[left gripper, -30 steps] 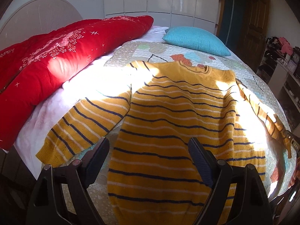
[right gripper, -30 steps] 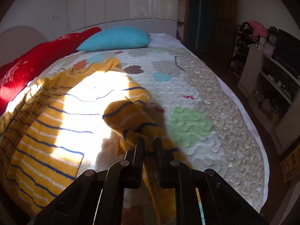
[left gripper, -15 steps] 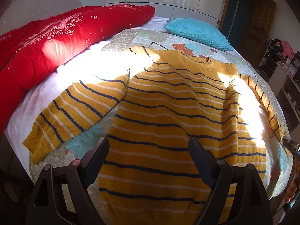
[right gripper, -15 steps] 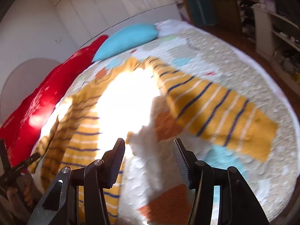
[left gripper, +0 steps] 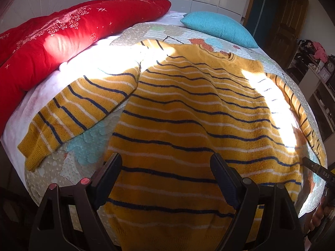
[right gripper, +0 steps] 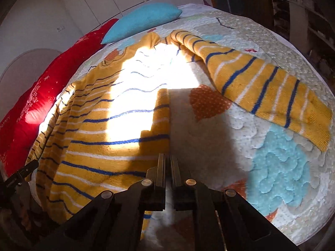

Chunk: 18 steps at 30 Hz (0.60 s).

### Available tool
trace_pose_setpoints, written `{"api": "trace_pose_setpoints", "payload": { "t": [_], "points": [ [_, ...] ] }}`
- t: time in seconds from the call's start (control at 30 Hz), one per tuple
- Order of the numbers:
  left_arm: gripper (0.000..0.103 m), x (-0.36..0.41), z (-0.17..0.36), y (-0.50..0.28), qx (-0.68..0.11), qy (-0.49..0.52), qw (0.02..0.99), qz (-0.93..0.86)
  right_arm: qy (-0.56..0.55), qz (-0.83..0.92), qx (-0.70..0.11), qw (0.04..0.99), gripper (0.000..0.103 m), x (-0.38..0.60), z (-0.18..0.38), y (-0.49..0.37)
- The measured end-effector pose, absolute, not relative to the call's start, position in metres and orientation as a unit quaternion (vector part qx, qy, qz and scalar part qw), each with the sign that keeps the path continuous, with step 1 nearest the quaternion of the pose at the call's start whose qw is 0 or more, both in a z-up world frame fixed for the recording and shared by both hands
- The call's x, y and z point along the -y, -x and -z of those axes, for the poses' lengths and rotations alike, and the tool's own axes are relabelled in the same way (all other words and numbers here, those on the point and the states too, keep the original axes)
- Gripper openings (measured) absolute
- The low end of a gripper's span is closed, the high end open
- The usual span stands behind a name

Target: Fold small clothes

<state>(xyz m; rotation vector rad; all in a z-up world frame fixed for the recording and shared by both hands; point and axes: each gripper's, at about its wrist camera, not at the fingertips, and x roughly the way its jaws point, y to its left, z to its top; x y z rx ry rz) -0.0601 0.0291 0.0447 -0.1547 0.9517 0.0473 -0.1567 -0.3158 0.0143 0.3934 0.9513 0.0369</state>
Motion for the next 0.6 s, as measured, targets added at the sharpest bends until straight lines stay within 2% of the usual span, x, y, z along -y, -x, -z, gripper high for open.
{"api": "trace_pose_setpoints", "payload": {
  "t": [0.13, 0.23, 0.4, 0.6],
  "points": [
    [0.085, -0.031, -0.036, 0.056, -0.468, 0.082, 0.879, -0.029, -0.211, -0.014, -0.436, 0.875, 0.005, 0.332, -0.021, 0.169],
    [0.085, -0.029, -0.033, 0.056, -0.471, 0.077, 0.878, -0.035, -0.189, -0.009, -0.421, 0.887, 0.005, 0.325, -0.033, 0.146],
    [0.085, -0.025, -0.028, 0.059, -0.475, 0.062, 0.877, -0.040, -0.128, -0.035, -0.409, 0.903, 0.029, 0.281, -0.044, 0.106],
    [0.087, -0.018, -0.018, 0.058, -0.481, 0.034, 0.875, -0.049, -0.073, -0.085, -0.405, 0.907, 0.032, 0.228, -0.040, 0.055]
  ]
}}
